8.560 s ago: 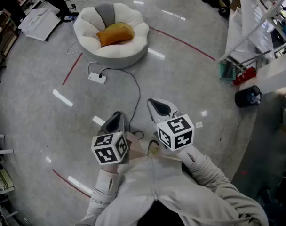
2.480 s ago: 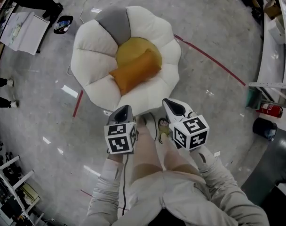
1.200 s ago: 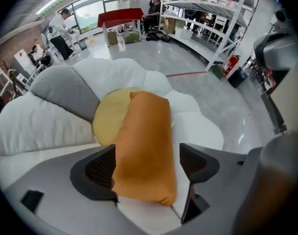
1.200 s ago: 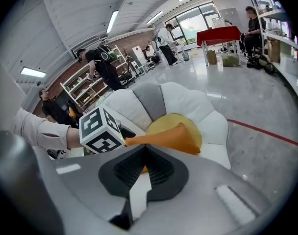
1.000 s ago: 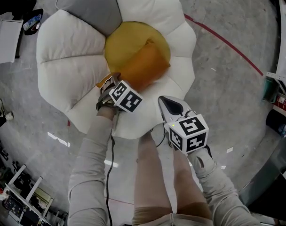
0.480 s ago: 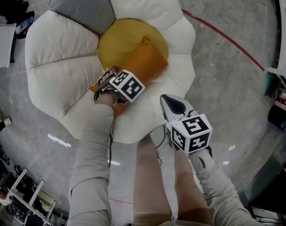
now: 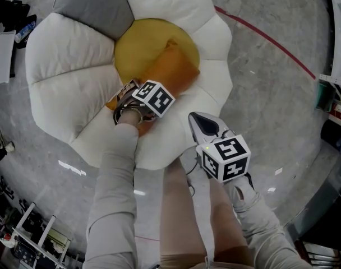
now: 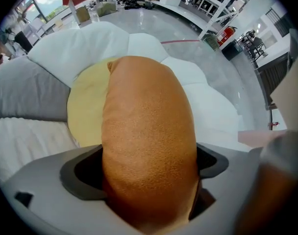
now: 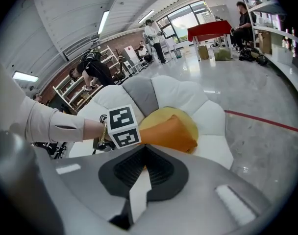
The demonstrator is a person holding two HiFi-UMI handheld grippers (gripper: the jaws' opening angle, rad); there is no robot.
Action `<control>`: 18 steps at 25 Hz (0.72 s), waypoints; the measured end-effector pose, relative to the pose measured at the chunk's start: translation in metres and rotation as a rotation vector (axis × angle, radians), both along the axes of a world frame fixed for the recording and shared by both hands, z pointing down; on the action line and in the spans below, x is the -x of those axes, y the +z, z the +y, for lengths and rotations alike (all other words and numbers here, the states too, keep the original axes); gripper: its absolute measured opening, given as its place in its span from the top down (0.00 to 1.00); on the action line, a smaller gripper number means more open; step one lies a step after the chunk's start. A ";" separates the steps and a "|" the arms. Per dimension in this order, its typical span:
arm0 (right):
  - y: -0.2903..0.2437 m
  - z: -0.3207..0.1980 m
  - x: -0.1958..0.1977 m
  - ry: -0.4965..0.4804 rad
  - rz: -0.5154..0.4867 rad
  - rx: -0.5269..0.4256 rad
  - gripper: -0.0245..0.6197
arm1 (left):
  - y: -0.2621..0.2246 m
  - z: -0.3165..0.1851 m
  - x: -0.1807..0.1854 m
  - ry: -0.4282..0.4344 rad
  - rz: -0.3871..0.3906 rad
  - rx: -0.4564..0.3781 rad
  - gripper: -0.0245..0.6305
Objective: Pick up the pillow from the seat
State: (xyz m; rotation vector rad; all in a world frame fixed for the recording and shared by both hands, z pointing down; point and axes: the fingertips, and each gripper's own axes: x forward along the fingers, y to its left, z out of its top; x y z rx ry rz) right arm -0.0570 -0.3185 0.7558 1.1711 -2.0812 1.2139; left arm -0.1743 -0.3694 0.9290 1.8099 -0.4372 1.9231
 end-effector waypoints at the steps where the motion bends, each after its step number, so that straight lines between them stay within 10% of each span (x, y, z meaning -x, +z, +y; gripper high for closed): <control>1: -0.001 0.000 0.000 -0.001 0.001 -0.001 0.96 | -0.002 0.001 0.000 0.005 0.003 -0.011 0.12; 9: -0.016 0.000 -0.005 -0.007 0.002 -0.020 0.96 | -0.022 0.002 -0.005 0.019 0.005 -0.113 0.30; 18: -0.043 0.010 -0.009 -0.034 0.001 -0.043 0.96 | -0.068 0.003 0.012 -0.172 0.045 -0.207 0.30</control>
